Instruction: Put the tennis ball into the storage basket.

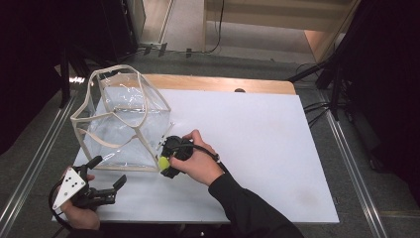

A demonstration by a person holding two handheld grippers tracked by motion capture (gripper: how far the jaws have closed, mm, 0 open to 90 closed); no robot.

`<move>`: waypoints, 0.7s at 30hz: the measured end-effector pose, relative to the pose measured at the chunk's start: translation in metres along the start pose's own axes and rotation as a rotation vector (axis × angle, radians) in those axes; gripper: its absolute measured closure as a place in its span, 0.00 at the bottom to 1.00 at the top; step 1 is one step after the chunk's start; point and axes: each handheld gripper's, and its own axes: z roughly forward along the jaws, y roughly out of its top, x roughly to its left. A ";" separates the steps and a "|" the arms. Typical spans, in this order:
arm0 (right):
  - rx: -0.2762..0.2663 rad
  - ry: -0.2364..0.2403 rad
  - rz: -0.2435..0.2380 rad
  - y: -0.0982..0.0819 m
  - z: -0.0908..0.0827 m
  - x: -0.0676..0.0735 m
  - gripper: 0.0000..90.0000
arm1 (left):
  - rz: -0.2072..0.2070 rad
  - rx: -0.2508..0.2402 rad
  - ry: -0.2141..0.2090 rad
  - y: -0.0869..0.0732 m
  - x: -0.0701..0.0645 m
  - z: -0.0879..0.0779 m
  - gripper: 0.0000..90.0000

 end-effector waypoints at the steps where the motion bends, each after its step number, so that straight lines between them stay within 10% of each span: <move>1: 0.003 0.004 0.006 0.002 -0.002 0.001 0.26 | -0.001 -0.001 0.000 0.000 0.000 0.000 0.00; 21: 0.019 0.011 -0.019 0.021 -0.041 -0.006 0.26 | -0.009 -0.008 -0.001 0.000 0.001 0.000 0.00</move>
